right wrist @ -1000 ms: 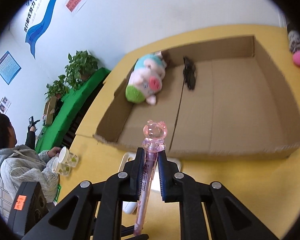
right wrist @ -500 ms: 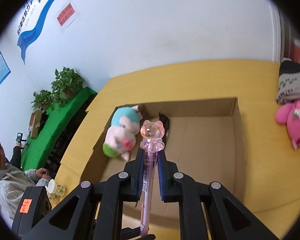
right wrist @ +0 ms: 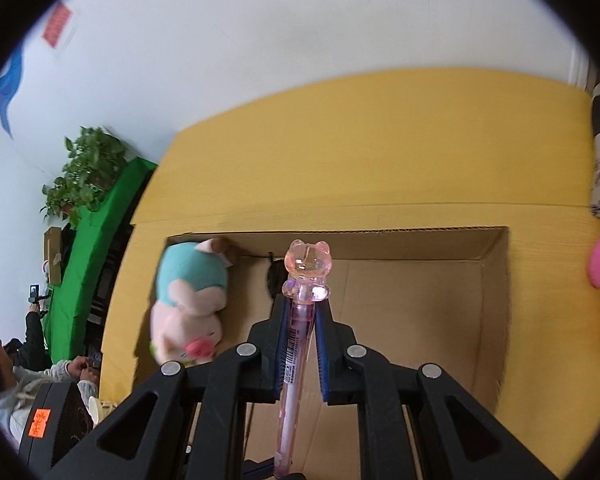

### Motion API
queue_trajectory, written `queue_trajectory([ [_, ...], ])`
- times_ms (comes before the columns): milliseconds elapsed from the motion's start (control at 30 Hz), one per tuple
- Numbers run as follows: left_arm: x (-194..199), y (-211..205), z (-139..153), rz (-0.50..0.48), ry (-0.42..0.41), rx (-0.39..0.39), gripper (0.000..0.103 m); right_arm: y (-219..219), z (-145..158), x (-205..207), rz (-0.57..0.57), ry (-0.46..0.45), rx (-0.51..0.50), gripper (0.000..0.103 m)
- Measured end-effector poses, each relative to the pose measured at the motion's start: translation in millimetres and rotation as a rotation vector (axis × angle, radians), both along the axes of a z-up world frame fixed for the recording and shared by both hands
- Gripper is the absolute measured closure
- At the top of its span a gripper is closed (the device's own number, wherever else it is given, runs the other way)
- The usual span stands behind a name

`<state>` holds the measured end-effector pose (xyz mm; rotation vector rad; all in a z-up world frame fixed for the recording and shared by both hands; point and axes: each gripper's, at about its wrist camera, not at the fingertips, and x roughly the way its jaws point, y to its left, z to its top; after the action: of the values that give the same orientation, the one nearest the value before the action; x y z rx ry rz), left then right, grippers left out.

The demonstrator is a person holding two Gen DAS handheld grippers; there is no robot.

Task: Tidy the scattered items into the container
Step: 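Lift the pink pen with both grippers and carry it over the box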

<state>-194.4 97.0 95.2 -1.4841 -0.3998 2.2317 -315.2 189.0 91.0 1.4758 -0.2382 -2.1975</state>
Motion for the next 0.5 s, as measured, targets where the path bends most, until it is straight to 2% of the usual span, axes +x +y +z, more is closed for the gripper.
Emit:
queue_trajectory([
  [133,-29,-3,-38,0.013,-0.11,0.044,0.093,-12,-42,-26,0.015,-0.053,0.03,0.092],
  [367,-52,3,-94,0.015,-0.214,0.018,0.093,-17,-110,-51,0.022,-0.14,0.066,0.092],
  [500,-59,7,-111,0.008,-0.256,0.005,0.093,-17,-134,-55,0.015,-0.167,0.072,0.092],
])
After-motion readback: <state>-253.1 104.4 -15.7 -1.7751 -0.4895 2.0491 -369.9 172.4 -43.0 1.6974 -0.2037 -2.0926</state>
